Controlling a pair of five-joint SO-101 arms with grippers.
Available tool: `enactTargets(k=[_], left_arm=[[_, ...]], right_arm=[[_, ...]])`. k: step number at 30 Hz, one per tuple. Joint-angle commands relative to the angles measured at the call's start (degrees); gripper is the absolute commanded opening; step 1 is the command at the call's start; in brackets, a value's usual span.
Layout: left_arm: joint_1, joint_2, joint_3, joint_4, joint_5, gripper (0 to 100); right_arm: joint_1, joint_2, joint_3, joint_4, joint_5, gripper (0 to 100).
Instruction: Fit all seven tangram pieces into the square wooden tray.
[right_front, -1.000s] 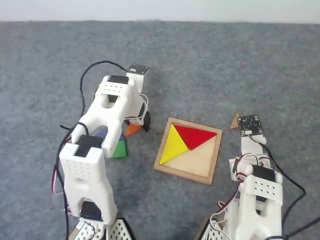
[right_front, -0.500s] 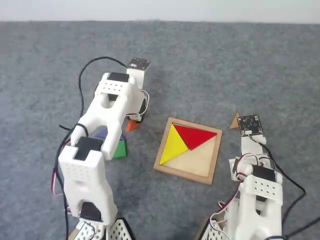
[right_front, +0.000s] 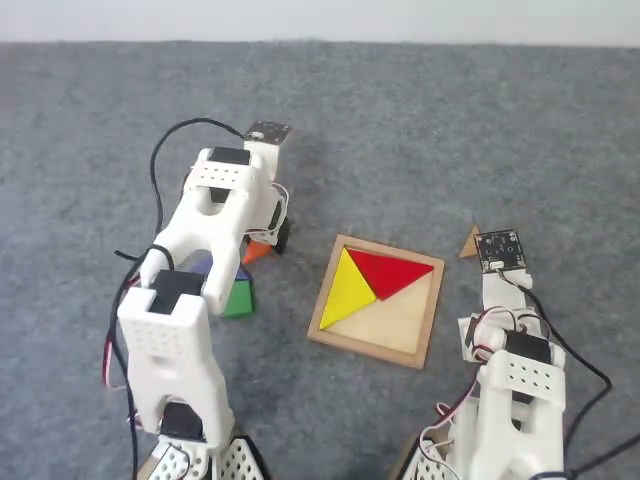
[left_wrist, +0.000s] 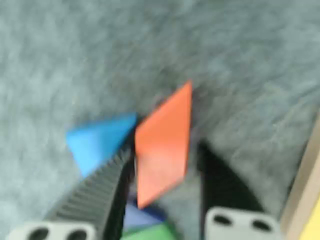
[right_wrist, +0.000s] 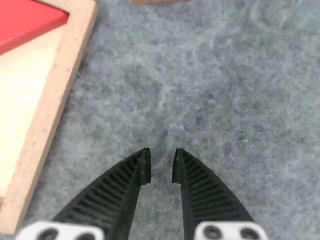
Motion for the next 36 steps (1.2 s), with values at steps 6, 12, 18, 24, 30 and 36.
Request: enactTargets(k=[6, 12, 18, 24, 30, 36], left_arm=[[1.0, 1.7, -2.6, 0.4, 0.6, 24], [8.6, 5.0, -4.2, 5.3, -1.8, 16], [15.1, 5.6, -3.9, 7.1, -2.5, 14], [15.0, 5.5, -4.0, 8.0, -3.4, 14], [12.4, 5.7, -4.0, 7.5, -3.8, 21], [12.8, 5.5, -3.9, 6.2, -3.4, 14]], right_arm=[[0.6, -1.4, -0.6, -0.9, 0.7, 9.7], [0.6, -1.4, -0.6, -0.9, 0.7, 9.7], [0.6, -1.4, -0.6, -0.9, 0.7, 9.7], [0.6, -1.4, -0.6, -0.9, 0.7, 9.7], [0.6, -1.4, -0.6, -0.9, 0.7, 9.7], [0.6, -1.4, -0.6, -0.9, 0.7, 9.7]])
